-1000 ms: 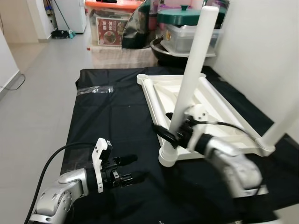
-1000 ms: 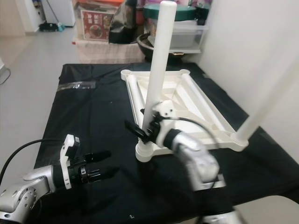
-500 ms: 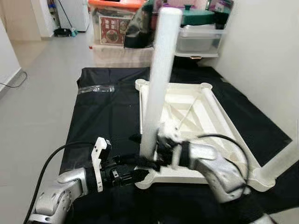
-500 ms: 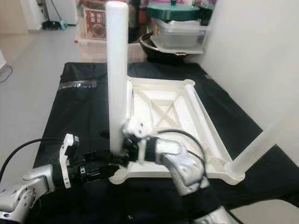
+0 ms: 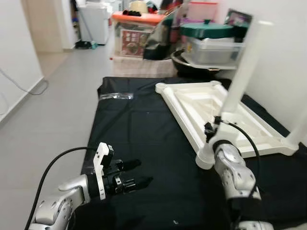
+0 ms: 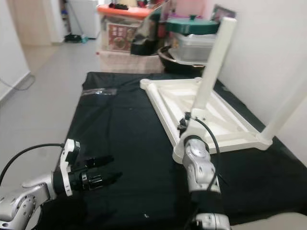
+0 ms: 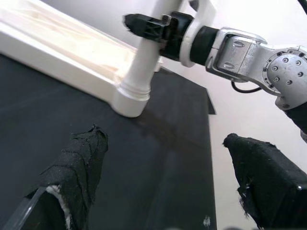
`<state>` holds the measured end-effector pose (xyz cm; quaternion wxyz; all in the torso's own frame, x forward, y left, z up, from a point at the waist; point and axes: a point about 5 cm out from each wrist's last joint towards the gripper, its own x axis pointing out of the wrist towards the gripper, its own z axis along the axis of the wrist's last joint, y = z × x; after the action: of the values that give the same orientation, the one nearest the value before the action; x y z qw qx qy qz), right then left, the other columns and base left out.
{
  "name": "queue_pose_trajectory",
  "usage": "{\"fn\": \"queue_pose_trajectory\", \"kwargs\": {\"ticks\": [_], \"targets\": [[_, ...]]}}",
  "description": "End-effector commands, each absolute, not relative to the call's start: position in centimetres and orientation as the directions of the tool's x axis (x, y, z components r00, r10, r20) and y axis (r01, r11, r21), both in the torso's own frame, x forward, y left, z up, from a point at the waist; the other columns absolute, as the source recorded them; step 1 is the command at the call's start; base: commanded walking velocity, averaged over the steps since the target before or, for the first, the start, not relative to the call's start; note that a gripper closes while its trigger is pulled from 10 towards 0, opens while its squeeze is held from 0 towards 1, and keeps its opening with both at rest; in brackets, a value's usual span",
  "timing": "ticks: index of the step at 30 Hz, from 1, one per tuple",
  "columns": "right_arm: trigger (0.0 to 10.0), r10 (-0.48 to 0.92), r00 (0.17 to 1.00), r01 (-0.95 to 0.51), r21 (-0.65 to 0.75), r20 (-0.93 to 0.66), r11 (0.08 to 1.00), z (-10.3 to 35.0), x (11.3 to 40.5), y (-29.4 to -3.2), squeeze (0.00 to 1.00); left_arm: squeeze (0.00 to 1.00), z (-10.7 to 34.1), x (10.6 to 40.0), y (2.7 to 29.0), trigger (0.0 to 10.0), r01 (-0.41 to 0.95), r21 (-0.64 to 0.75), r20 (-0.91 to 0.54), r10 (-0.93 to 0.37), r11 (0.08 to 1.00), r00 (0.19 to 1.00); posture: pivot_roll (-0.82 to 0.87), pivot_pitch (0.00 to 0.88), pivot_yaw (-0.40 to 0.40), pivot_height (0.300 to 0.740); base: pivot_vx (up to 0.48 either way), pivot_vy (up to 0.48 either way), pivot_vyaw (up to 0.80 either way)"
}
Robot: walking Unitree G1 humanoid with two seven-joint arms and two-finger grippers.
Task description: Building children table
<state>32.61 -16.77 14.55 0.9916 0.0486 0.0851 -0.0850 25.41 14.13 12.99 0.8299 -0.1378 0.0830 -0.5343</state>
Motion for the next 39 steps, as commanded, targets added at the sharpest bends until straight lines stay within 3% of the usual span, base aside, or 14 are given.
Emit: {"fn": "queue_pose_trajectory", "kwargs": {"ticks": [1,5,6,9,10,17,19,22,26,32,33,34,35,39], "targets": [[10.0,-0.021,0.950,0.056,0.105,-0.313,0.993,12.2,31.8,-14.7,0.00,0.00,12.8,25.4,14.1,10.0,0.864,-0.327,-0.002,-0.915,0.383,0.404,0.05,0.000,-0.097,0.740,0.000,0.000,0.00],[10.0,0.051,0.965,-0.006,0.172,-0.257,0.985,13.1,31.9,-13.8,0.00,0.00,12.8,25.4,14.1,10.0,0.864,-0.327,-0.004,-0.915,0.383,0.404,0.05,0.000,-0.092,0.740,0.000,0.000,0.00],[10.0,0.120,0.975,-0.080,0.211,-0.186,0.974,14.3,32.3,-13.6,1.00,0.00,12.8,25.5,14.1,10.0,0.864,-0.327,-0.006,-0.915,0.384,0.404,0.05,0.000,-0.093,0.740,0.000,0.000,0.00],[10.0,0.241,0.965,-0.206,0.262,-0.107,0.943,15.8,32.8,-13.6,1.00,0.00,12.7,25.6,14.2,10.0,0.863,-0.328,-0.008,-0.915,0.383,0.403,0.05,0.000,-0.095,0.740,0.000,0.000,0.00],[10.0,0.357,0.933,-0.338,0.254,-0.032,0.906,17.2,33.0,-13.6,0.00,0.00,12.7,25.6,14.2,10.0,0.862,-0.327,-0.009,-0.914,0.386,0.406,0.05,0.000,-0.098,0.740,0.000,0.000,0.00],[10.0,0.797,0.595,-0.803,0.073,0.105,0.591,20.6,31.3,-12.9,0.00,0.00,12.6,25.6,14.1,10.0,0.861,-0.324,-0.009,-0.912,0.391,0.410,0.06,0.000,-0.108,0.740,0.000,0.000,0.00],[10.0,0.840,0.534,-0.845,0.053,0.093,0.532,20.6,31.0,-12.7,0.00,0.00,12.6,25.6,14.1,10.0,0.861,-0.324,-0.008,-0.912,0.391,0.411,0.06,0.000,-0.108,0.740,0.000,0.000,0.00],[10.0,0.964,0.262,-0.965,0.024,0.052,0.261,20.2,28.4,-10.1,0.00,0.00,12.5,25.6,14.1,10.0,0.859,-0.323,-0.010,-0.909,0.397,0.416,0.08,0.000,-0.129,0.740,0.000,0.000,0.00],[10.0,0.986,0.166,-0.986,0.014,0.020,0.166,19.3,26.7,-8.6,0.00,0.00,12.5,25.5,14.0,10.0,0.857,-0.329,0.000,-0.907,0.398,0.421,0.07,0.000,-0.122,0.740,0.000,0.000,0.00],[10.0,0.975,0.221,-0.975,0.021,-0.037,0.222,17.3,26.5,-8.1,0.00,0.00,12.5,25.4,14.0,10.0,0.857,-0.331,0.003,-0.908,0.394,0.419,0.07,0.000,-0.118,0.740,0.000,0.000,0.00],[1.6,0.923,0.380,-0.923,0.039,-0.065,0.383,16.4,28.1,-8.5,0.00,0.00,12.6,25.4,14.0,10.0,0.862,-0.332,0.003,-0.913,0.384,0.408,0.06,0.000,-0.113,0.740,0.000,0.000,0.00],[0.0,0.813,0.572,-0.813,0.061,-0.112,0.580,15.5,30.0,-9.4,0.00,0.00,12.6,25.4,13.9,10.0,0.864,-0.332,0.003,-0.916,0.378,0.402,0.06,0.000,-0.113,0.740,0.000,0.000,0.00],[0.0,0.813,0.572,-0.813,0.061,-0.112,0.580,15.5,30.0,-9.4,0.00,0.00,12.6,25.4,13.9,10.0,0.864,-0.332,0.003,-0.916,0.378,0.402,0.06,0.000,-0.113,0.740,0.000,0.000,0.00],[0.0,0.289,0.920,-0.283,0.059,-0.264,0.957,12.9,33.4,-14.1,0.00,0.00,12.6,25.4,13.9,10.0,0.866,-0.332,0.006,-0.917,0.375,0.399,0.06,0.000,-0.113,0.740,0.000,0.000,0.00]]}}
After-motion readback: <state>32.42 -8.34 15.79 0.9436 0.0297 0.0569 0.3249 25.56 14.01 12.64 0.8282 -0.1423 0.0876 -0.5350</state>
